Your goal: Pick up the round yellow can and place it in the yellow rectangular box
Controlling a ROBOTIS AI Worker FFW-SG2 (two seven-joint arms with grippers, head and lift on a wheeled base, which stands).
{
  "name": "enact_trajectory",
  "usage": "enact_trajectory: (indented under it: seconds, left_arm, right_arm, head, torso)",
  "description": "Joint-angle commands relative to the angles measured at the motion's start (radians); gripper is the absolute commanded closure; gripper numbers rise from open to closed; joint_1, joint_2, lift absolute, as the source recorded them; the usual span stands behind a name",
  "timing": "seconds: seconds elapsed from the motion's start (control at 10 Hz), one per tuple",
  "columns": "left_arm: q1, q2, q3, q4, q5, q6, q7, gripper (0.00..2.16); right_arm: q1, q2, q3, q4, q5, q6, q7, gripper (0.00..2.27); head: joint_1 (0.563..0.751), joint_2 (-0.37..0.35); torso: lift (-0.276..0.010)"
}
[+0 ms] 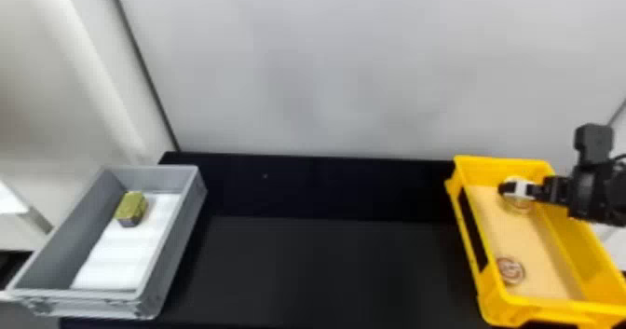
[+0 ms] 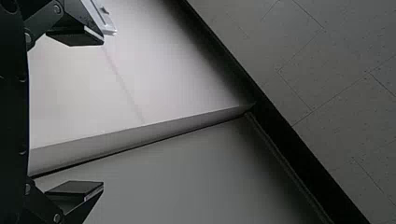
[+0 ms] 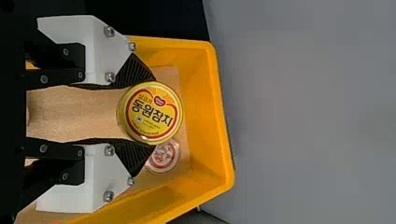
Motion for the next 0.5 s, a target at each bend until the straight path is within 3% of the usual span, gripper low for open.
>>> enact_trajectory:
  seconds: [0.0, 0.4]
  left_arm:
    - [0.005, 0.002, 0.002, -0.001, 0.0, -0.007, 0.0, 0.18]
    - [0.008, 0.003, -0.002, 0.001, 0.005, -0.015, 0.001, 0.18]
  right_arm:
    - [0.03, 0.0, 0.004, 0.041, -0.005, -0.023, 0.013, 0.77]
    - [0.042, 0.003, 0.029, 0.16, -0.004, -0.11, 0.051, 0.77]
  head:
    - [0.694, 0.054]
    - [0.694, 0.054]
  torso:
    - [-0.003]
    - [-0.003]
